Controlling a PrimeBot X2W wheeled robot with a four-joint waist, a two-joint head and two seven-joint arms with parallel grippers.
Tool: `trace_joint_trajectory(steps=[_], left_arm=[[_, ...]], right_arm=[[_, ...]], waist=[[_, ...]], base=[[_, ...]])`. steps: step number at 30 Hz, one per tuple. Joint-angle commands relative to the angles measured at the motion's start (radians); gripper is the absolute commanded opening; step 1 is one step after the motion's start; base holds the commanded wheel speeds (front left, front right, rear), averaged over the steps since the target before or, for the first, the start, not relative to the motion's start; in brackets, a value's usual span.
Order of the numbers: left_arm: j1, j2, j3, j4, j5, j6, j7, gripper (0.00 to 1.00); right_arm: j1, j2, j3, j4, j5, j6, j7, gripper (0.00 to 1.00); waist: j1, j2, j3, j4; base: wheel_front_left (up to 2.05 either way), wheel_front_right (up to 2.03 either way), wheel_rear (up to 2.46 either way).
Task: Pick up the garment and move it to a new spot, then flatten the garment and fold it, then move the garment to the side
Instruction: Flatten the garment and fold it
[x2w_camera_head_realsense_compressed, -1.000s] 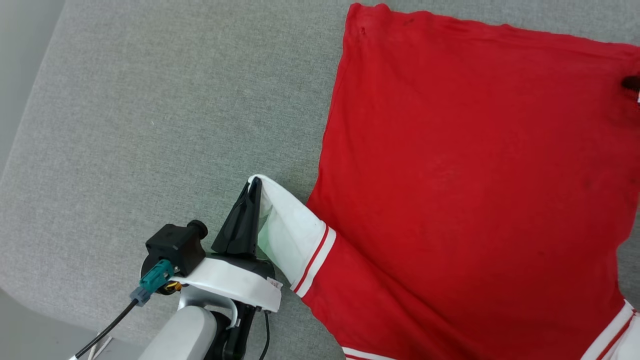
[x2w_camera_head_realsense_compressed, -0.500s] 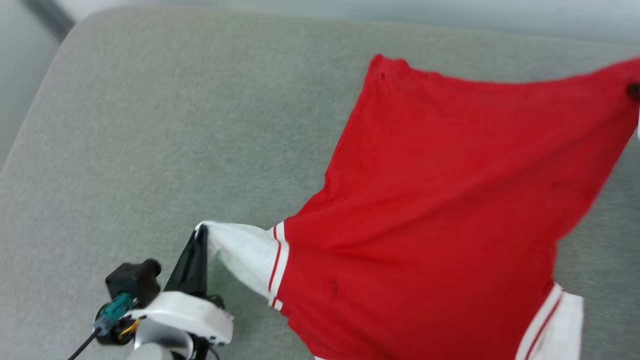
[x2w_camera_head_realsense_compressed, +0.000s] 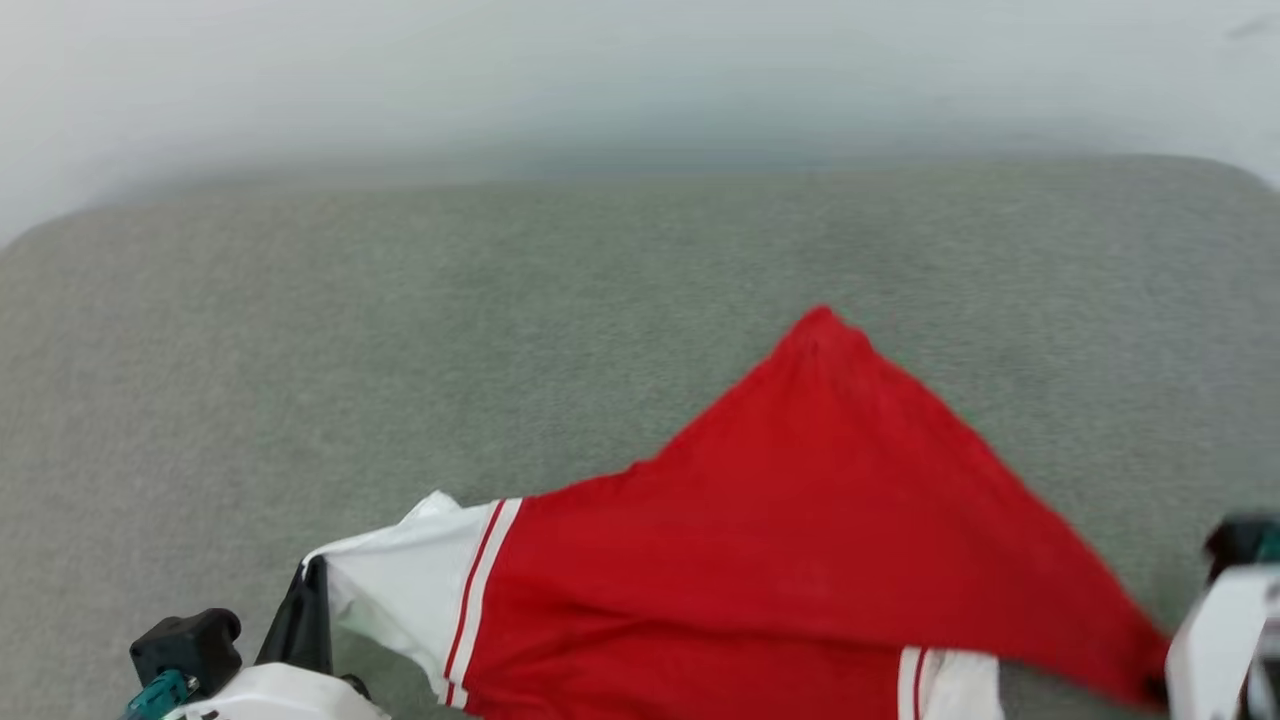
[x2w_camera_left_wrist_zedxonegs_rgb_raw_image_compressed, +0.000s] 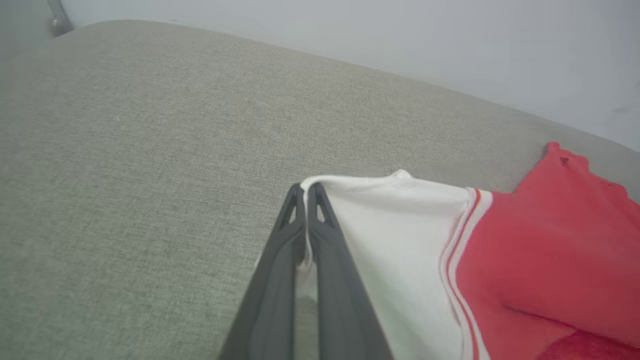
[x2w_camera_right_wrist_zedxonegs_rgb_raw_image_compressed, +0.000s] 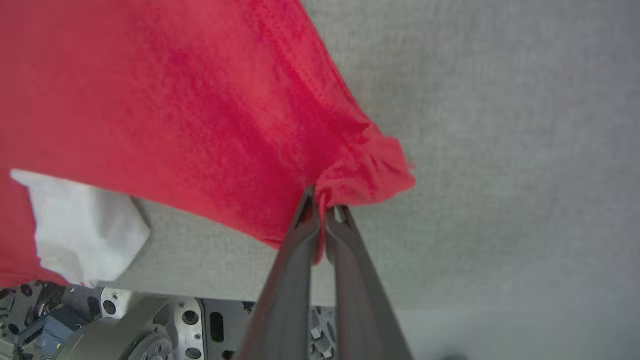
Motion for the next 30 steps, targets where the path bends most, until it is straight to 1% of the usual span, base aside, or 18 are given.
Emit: trace_joint_trajectory(steps=[1,4,5,7,8,9,12,13,15,17,21,24,26,28,30], left_arm=[[0.017,0.007,0.003,-0.009,-0.003,0.009,0.007,0.0],[0.032,0.019,0.007,-0.022,-0.007,0.019,0.021,0.0],[0.042,0.026,0.007,-0.037,-0.007,0.028,0.031,0.0],[0.045,0.03,0.007,-0.047,-0.006,0.034,0.038,0.0],[0.044,0.031,0.005,-0.051,-0.005,0.036,0.041,0.0],[0.044,0.031,0.005,-0.051,-0.005,0.036,0.041,0.0],[0.035,0.036,0.001,-0.067,0.0,0.04,0.05,0.0],[0.019,0.037,-0.004,-0.084,0.008,0.047,0.059,0.0],[0.003,0.036,-0.011,-0.095,0.013,0.047,0.062,0.0],[-0.015,0.032,-0.019,-0.108,0.018,0.037,0.063,0.0],[-0.067,0.027,-0.04,-0.127,0.038,0.031,0.069,0.0],[-0.106,0.02,-0.051,-0.139,0.054,0.029,0.07,0.0],[-0.13,0.015,-0.063,-0.147,0.064,0.024,0.071,0.0],[-0.152,0.008,-0.076,-0.152,0.072,0.02,0.072,0.0],[-0.175,0.001,-0.084,-0.154,0.079,0.015,0.072,0.0]], right_arm=[[0.08,0.047,-0.024,-0.024,0.001,-0.001,0.013,0.0],[0.191,0.12,-0.059,-0.046,-0.001,-0.001,0.022,0.0],[0.232,0.169,-0.086,-0.065,-0.001,-0.001,0.0,1.0],[0.233,0.189,-0.105,-0.072,-0.004,-0.001,-0.034,1.0],[0.225,0.189,-0.108,-0.08,-0.012,-0.001,-0.061,1.0],[0.225,0.189,-0.108,-0.08,-0.012,-0.001,-0.061,1.0],[0.179,0.198,-0.133,-0.091,-0.021,-0.001,-0.173,1.0],[0.124,0.2,-0.154,-0.079,-0.033,-0.001,-0.311,1.0],[0.075,0.207,-0.169,-0.055,-0.038,-0.001,-0.415,1.0],[0.021,0.211,-0.169,-0.031,-0.042,-0.001,-0.51,1.0],[-0.085,0.199,-0.149,0.02,-0.041,-0.001,-0.654,1.0],[-0.176,0.188,-0.118,0.056,-0.017,-0.001,-0.679,1.0],[-0.235,0.166,-0.089,0.077,-0.002,-0.001,-0.649,1.0],[-0.293,0.141,-0.047,0.1,0.014,-0.001,-0.58,1.0],[-0.354,0.111,0.007,0.109,0.029,-0.001,-0.476,1.0]], waist=[[0.0003,-0.0001,-0.028,-0.036],[0.0003,-0.0001,-0.031,-0.056],[0.0003,-0.0001,-0.032,-0.072],[0.0003,-0.0001,-0.031,-0.081],[0.0003,-0.0001,-0.03,-0.084],[0.0003,-0.0001,-0.03,-0.084],[0.0003,-0.0001,-0.02,-0.088],[0.0003,-0.0001,-0.003,-0.086],[0.0003,-0.0001,0.012,-0.079],[0.0003,-0.0001,0.03,-0.069],[0.0003,-0.0001,0.081,-0.038],[0.0003,-0.0001,0.123,-0.019],[0.0003,-0.0001,0.149,-0.003],[0.0003,-0.0001,0.171,0.017],[0.0003,-0.0001,0.194,0.033]], base=[[0.0,0.0,0.0],[0.0,0.0,0.0],[0.0,0.0,0.0],[0.0,0.0,0.0],[0.0,0.0,0.0],[0.0,0.0,0.0],[0.0,0.0,0.0],[0.0,0.0,0.0],[0.0,0.0,0.0],[0.0,0.0,0.0],[0.0,0.0,0.0],[0.0,0.0,0.0],[0.0,0.0,0.0],[0.0,0.0,0.0],[0.0,0.0,0.0]])
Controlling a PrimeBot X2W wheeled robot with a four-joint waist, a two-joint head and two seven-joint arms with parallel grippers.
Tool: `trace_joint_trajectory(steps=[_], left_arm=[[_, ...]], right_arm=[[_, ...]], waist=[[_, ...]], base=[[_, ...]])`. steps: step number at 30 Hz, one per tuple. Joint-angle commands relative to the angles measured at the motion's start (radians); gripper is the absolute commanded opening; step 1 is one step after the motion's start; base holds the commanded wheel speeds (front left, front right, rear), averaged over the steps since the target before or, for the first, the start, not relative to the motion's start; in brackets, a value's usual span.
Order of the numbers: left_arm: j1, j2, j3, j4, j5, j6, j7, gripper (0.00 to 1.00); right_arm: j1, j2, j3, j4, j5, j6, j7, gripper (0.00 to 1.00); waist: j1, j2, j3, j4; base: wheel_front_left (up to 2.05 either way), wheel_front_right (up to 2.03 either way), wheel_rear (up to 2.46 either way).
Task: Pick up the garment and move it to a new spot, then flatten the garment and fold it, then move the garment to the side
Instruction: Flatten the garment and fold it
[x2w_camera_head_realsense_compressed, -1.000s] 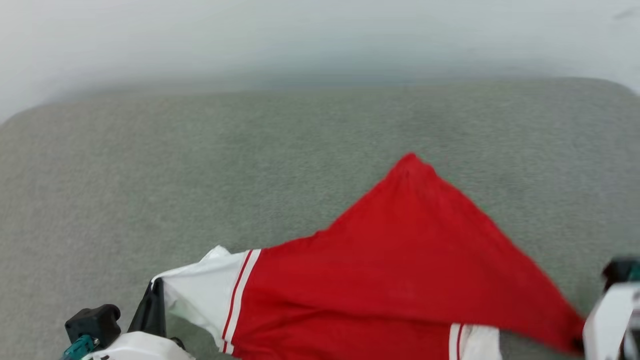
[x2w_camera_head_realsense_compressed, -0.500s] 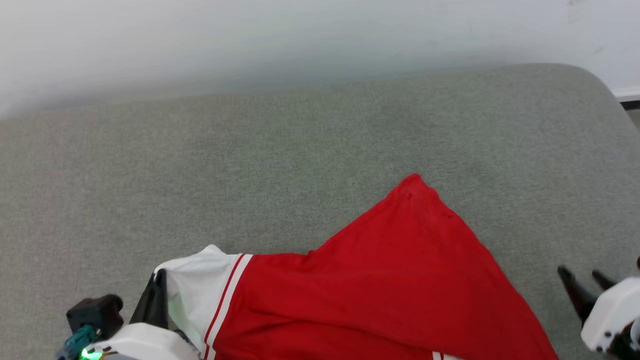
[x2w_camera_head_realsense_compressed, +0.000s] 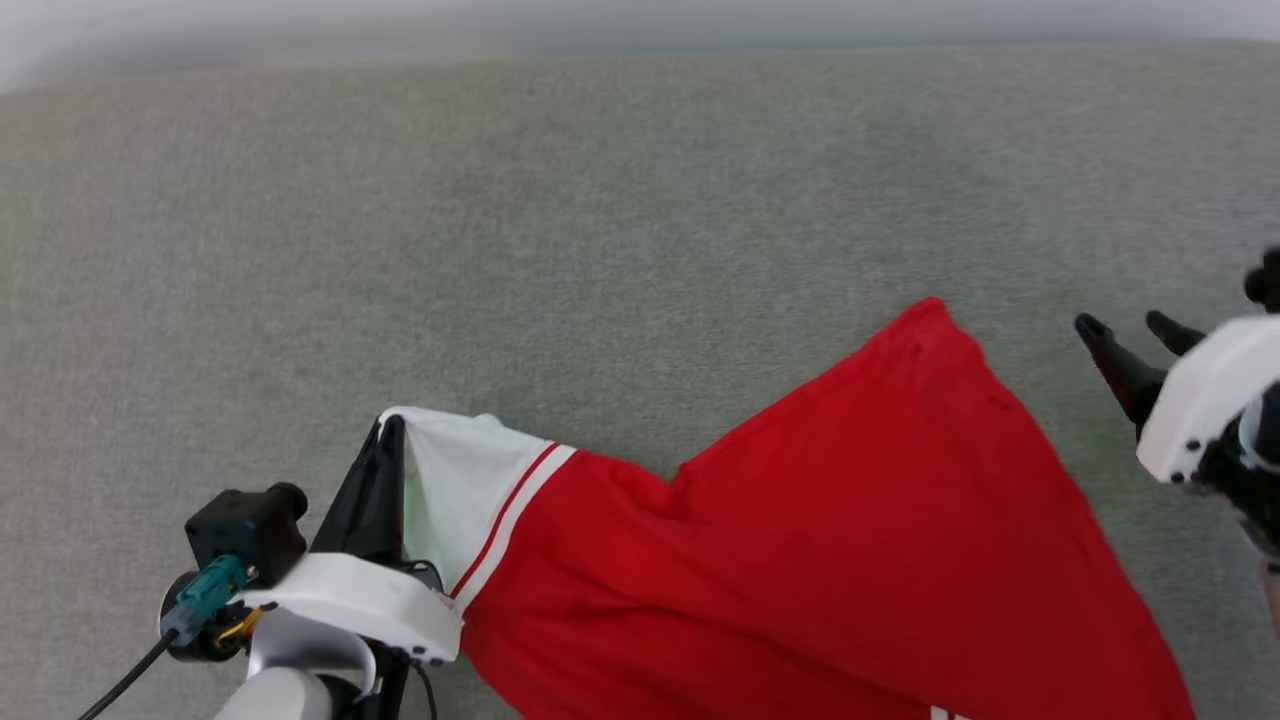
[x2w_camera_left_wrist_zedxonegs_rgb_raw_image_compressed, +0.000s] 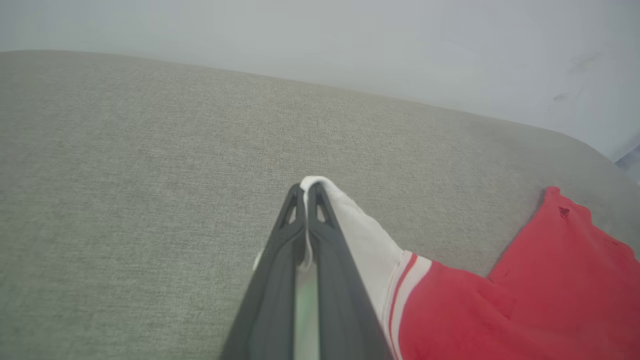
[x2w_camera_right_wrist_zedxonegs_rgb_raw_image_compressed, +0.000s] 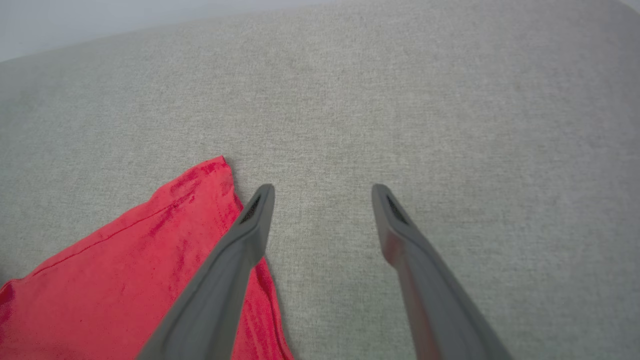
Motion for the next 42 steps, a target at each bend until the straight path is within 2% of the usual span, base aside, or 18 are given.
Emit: trace_joint_trajectory(steps=[1,5,8,13,18,19,20,21,27,33,38,42], left_arm=[[-0.02,-0.005,-0.003,-0.002,0.009,-0.004,-0.001,0.0],[-0.065,-0.022,-0.026,0.009,0.017,-0.024,-0.001,0.0],[-0.104,-0.04,-0.048,0.023,0.025,-0.042,-0.005,0.0],[-0.151,-0.063,-0.066,0.053,0.03,-0.065,-0.021,0.0],[-0.165,-0.079,-0.073,0.079,0.024,-0.078,-0.037,0.0],[-0.166,-0.078,-0.075,0.084,0.023,-0.081,-0.039,0.0],[-0.168,-0.079,-0.075,0.089,0.022,-0.082,-0.041,0.0],[-0.169,-0.079,-0.075,0.094,0.02,-0.084,-0.042,0.0],[-0.176,-0.071,-0.06,0.117,0.009,-0.09,-0.051,0.0],[-0.213,-0.02,-0.037,0.13,0.014,-0.103,-0.028,0.0],[-0.295,0.027,-0.005,0.148,0.004,-0.126,0.002,0.0],[-0.375,0.049,0.01,0.224,-0.003,-0.158,0.02,0.0]], right_arm=[[-0.041,-0.011,0.017,0.003,0.012,0.0,0.049,1.0],[-0.137,-0.047,0.076,0.015,0.039,0.0,0.266,1.0],[-0.186,-0.061,0.109,0.013,0.041,0.0,0.372,1.0],[-0.212,-0.057,0.173,0.035,0.044,0.0,0.475,1.0],[-0.18,-0.038,0.234,0.112,0.065,0.0,0.54,1.0],[-0.173,-0.038,0.242,0.13,0.067,0.0,0.552,0.76],[-0.169,-0.041,0.253,0.143,0.069,0.0,0.562,0.26],[-0.163,-0.041,0.258,0.15,0.081,0.0,0.566,0.0],[-0.208,-0.07,0.276,0.12,0.124,0.0,0.488,0.0],[-0.273,-0.107,0.274,0.126,0.1,0.0,0.358,0.0],[-0.302,-0.1,0.273,0.156,0.058,0.0,0.24,0.0],[-0.322,-0.069,0.278,0.202,0.022,0.0,0.158,0.0]], waist=[[-0.0001,-0.0001,0.038,0.035],[-0.0001,-0.0001,0.078,0.073],[-0.0001,-0.0001,0.106,0.105],[-0.0001,-0.0001,0.133,0.138],[-0.0001,-0.0001,0.142,0.15],[-0.0001,-0.0001,0.142,0.152],[-0.0001,-0.0001,0.141,0.154],[-0.0001,-0.0001,0.141,0.155],[-0.0001,-0.0001,0.116,0.154],[-0.0001,-0.0001,0.043,0.133],[-0.0001,-0.0001,-0.044,0.103],[-0.0001,-0.0001,-0.132,0.071]], base=[[0.0,0.0,0.0],[0.0,0.0,0.0],[0.0,0.0,0.0],[0.0,0.0,0.0],[0.0,0.0,0.0],[0.0,0.0,0.0],[0.0,0.0,0.0],[0.0,0.0,0.0],[0.0,0.0,0.0],[0.0,0.0,0.0],[0.0,0.0,0.0],[0.0,0.0,0.0]])
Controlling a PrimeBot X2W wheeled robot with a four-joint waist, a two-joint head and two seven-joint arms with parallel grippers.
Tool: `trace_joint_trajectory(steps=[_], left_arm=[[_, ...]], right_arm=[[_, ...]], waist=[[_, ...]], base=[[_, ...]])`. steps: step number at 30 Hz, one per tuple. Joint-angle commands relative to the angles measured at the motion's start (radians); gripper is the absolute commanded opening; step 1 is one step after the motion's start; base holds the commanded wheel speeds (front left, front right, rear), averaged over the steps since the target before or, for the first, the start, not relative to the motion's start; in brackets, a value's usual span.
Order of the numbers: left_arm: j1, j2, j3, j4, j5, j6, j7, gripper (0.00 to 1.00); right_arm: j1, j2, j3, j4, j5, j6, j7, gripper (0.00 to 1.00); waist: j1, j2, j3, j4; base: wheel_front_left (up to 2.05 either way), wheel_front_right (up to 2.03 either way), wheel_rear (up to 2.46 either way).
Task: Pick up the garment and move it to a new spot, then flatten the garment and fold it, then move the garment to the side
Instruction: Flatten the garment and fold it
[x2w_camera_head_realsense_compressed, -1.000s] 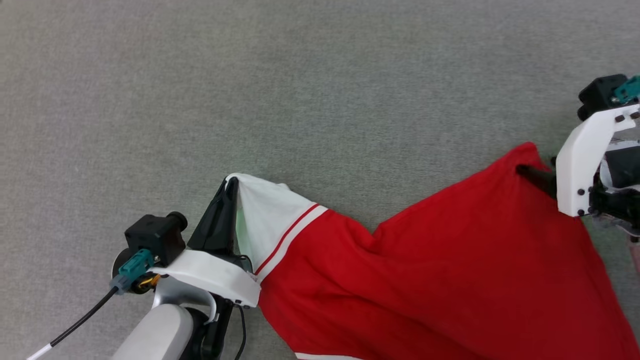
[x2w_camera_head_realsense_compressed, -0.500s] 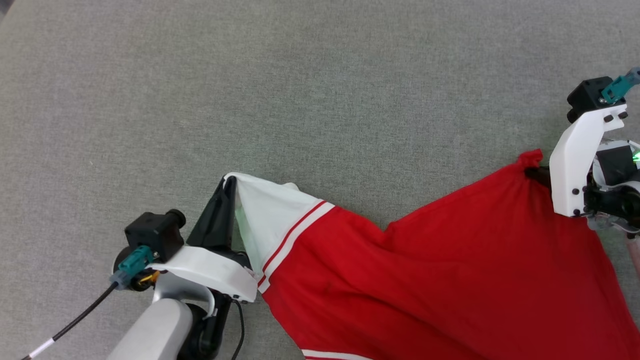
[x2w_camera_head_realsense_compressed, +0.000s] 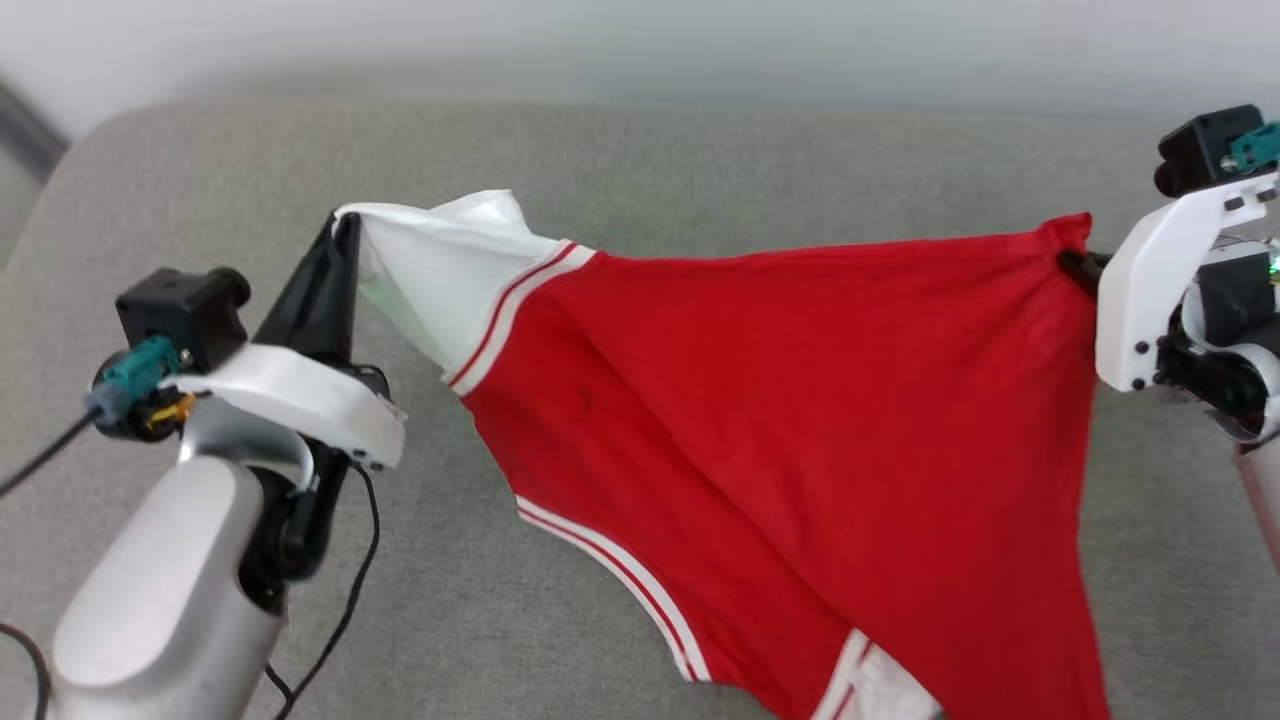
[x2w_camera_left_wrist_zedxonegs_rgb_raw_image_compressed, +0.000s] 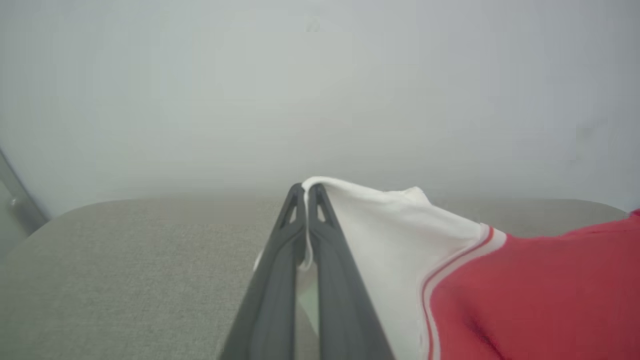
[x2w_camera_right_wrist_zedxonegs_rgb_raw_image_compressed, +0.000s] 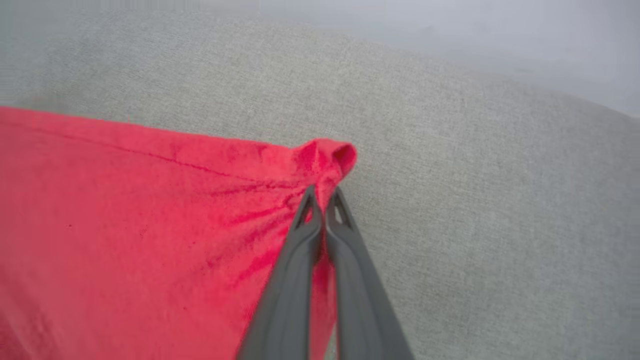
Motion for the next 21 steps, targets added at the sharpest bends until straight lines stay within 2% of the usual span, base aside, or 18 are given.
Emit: trace_joint_trajectory(steps=[1,6,11,16,21], left_arm=[[-0.042,0.012,0.003,0.031,0.001,-0.013,0.009,0.0],[-0.178,0.004,-0.003,0.169,0.003,-0.052,0.036,0.0],[-0.326,-0.008,-0.031,0.315,0.031,-0.098,0.053,0.0],[-0.454,-0.014,-0.035,0.411,0.052,-0.119,0.041,0.0],[-0.642,-0.012,-0.032,0.494,0.087,-0.137,0.02,0.0]], right_arm=[[-0.022,0.012,-0.001,0.02,-0.009,-0.001,-0.019,0.0],[-0.074,0.041,0.005,0.082,-0.049,-0.001,-0.084,0.0],[-0.14,0.054,0.005,0.141,-0.067,-0.001,-0.124,0.0],[-0.216,0.061,0.0,0.175,-0.081,-0.001,-0.163,0.0],[-0.344,0.053,-0.018,0.196,-0.119,-0.001,-0.235,0.0]], waist=[[-0.0001,-0.0001,-0.08,-0.041],[-0.0001,-0.0001,-0.145,-0.07],[-0.0001,-0.0001,-0.156,-0.09],[-0.0001,-0.0001,-0.136,-0.101],[-0.0001,-0.0001,-0.072,-0.11]], base=[[0.0,0.0,0.0],[0.0,0.0,0.0],[0.0,0.0,0.0],[0.0,0.0,0.0],[0.0,0.0,0.0]])
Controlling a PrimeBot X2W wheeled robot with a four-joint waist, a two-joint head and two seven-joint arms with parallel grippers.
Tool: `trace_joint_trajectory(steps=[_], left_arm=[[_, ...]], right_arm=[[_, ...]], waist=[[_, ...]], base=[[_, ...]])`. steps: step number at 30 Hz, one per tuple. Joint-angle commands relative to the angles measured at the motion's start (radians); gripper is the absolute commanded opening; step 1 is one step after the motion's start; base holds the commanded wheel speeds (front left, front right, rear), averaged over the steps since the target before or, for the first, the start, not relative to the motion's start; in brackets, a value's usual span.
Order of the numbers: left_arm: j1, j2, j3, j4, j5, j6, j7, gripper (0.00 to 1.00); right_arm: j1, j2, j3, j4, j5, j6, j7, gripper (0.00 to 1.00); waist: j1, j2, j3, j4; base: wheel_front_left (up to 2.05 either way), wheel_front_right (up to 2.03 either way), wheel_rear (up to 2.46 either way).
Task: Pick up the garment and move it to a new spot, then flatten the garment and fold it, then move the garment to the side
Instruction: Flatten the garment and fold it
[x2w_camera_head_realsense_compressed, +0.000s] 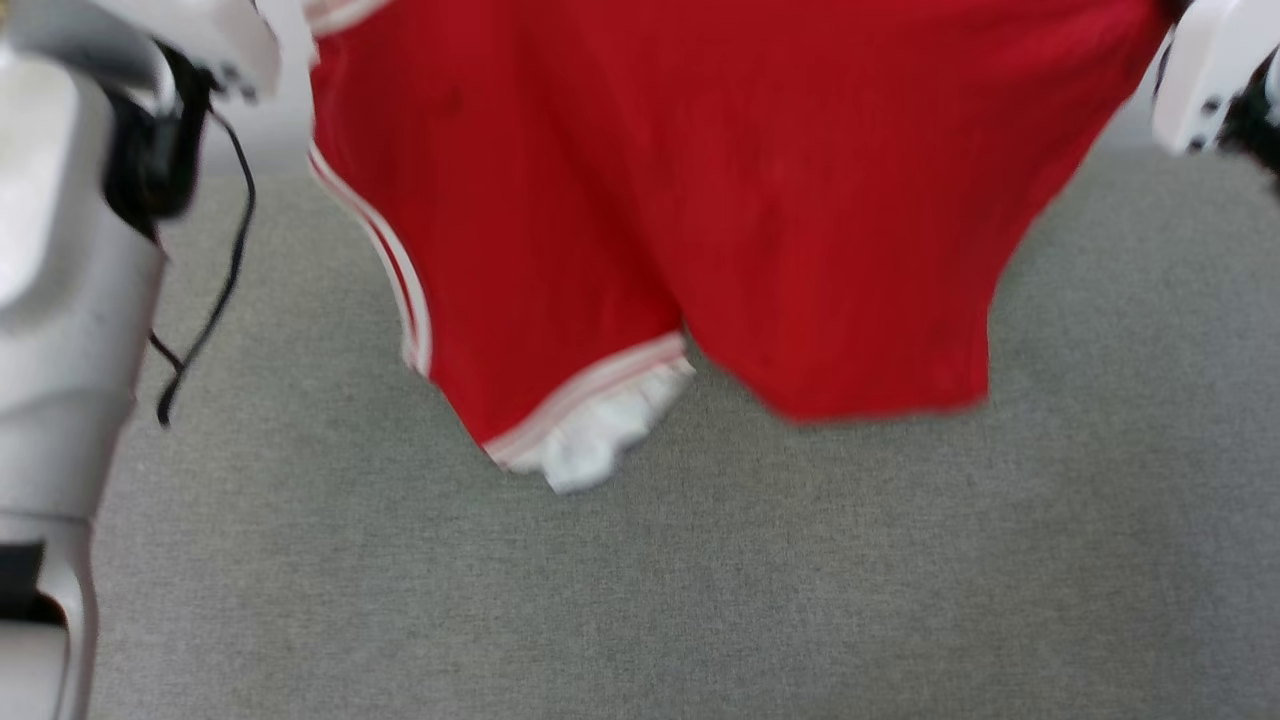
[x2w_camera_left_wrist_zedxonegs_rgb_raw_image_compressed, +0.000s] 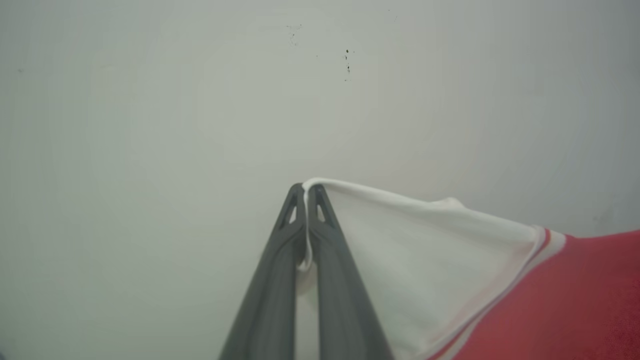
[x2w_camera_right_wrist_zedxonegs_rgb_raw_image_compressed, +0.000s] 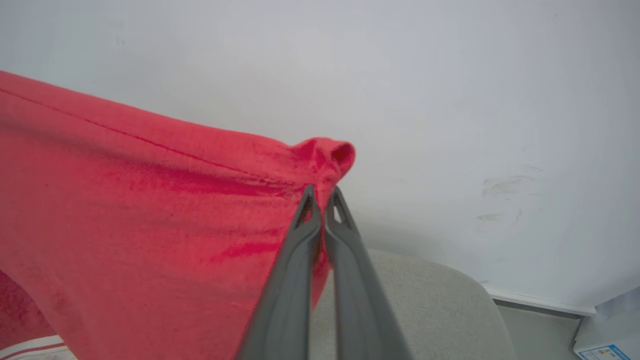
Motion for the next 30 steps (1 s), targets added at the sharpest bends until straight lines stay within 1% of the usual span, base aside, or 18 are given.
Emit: trace_joint_trajectory(steps=[1,8,14,18,25,30], left_arm=[[-0.031,0.002,0.006,0.009,0.004,0.001,-0.006,0.0],[-0.265,0.004,0.019,0.055,0.038,-0.009,-0.046,0.0],[-0.434,0.021,0.019,0.069,0.062,-0.013,-0.041,0.0],[-0.507,0.024,0.02,0.082,0.072,-0.016,-0.053,0.0],[-0.551,0.017,0.025,0.124,0.062,-0.023,-0.071,0.0],[-0.504,-0.004,0.034,0.186,0.028,-0.038,-0.083,0.0]], right_arm=[[-0.029,-0.006,-0.004,0.005,-0.012,-0.001,-0.009,0.0],[-0.227,-0.019,-0.049,0.015,-0.076,-0.001,-0.107,0.0],[-0.372,-0.024,-0.081,0.025,-0.089,-0.001,-0.113,0.0],[-0.447,-0.021,-0.075,0.027,-0.103,-0.001,-0.122,0.0],[-0.525,-0.004,-0.04,0.042,-0.094,-0.001,-0.154,0.0],[-0.519,0.017,0.013,0.086,-0.071,-0.001,-0.184,0.0]], waist=[[0.0001,0.0,0.035,-0.005],[0.0001,0.0,0.161,-0.007],[0.0001,0.0,0.296,-0.01],[0.0001,0.0,0.38,-0.01],[0.0001,0.0,0.491,-0.008],[0.0001,0.0,0.511,-0.008]], base=[[0.0,0.0,0.0],[0.0,0.0,0.0],[0.0,0.0,0.0],[0.0,0.0,0.0],[0.0,0.0,0.0],[0.0,0.0,0.0]])
